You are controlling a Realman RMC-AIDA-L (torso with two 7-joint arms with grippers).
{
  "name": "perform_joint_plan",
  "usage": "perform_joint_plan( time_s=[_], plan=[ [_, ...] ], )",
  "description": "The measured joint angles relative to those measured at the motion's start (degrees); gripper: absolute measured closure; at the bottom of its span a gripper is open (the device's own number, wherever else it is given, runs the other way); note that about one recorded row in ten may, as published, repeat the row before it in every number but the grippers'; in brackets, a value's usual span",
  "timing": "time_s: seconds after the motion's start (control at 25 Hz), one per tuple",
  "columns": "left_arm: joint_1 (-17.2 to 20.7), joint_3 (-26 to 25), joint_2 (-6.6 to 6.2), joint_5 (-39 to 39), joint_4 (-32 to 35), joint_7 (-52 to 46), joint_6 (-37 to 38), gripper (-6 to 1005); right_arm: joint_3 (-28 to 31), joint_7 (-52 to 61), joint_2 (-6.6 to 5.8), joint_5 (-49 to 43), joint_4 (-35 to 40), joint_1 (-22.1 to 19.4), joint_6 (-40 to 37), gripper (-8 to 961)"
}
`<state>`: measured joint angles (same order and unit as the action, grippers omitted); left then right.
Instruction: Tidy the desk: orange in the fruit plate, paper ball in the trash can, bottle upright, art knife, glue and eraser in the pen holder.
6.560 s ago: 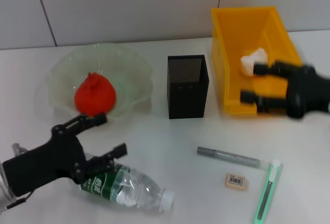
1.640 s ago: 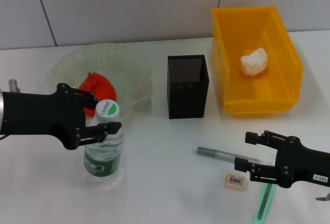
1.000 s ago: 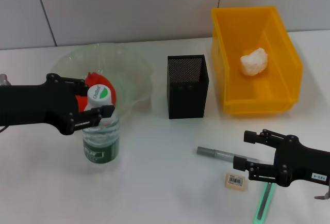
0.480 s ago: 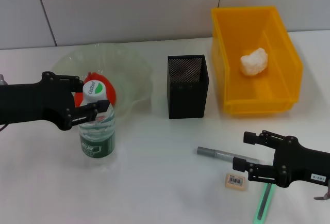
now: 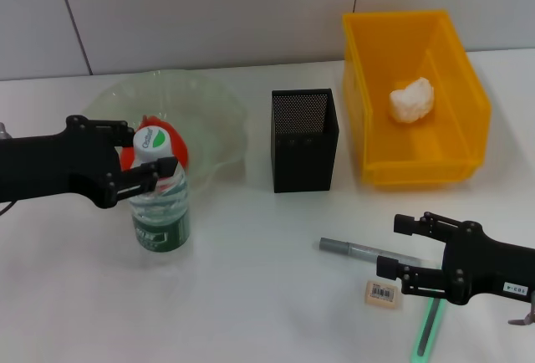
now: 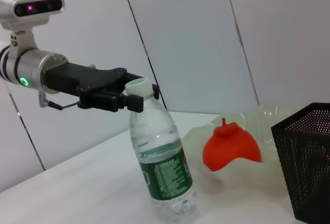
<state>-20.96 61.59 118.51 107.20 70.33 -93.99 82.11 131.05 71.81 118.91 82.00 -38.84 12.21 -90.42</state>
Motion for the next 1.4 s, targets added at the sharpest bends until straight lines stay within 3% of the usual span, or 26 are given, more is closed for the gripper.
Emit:
perform_joint_plan(
  time_s=[0.76, 1.24, 1.4],
  plan=[
    [0.5, -0.4, -0.05, -2.0, -0.8, 0.4, -0.7, 487, 0.2, 0.0, 0.0, 0.0, 0.0, 0.0, -0.2, 118],
    [1.8, -3.0, -0.16, -8.8, 3.1, 1.4, 3.6, 289, 0.4, 0.0, -0.08, 0.1, -0.3, -0.1, -0.3, 119],
    [2.8, -3.4, 0.01, -17.1, 3.8, 4.9, 10.4, 203, 1.0, 2.8, -0.09, 0.6, -2.6, -0.3, -0.4, 119]
  ],
)
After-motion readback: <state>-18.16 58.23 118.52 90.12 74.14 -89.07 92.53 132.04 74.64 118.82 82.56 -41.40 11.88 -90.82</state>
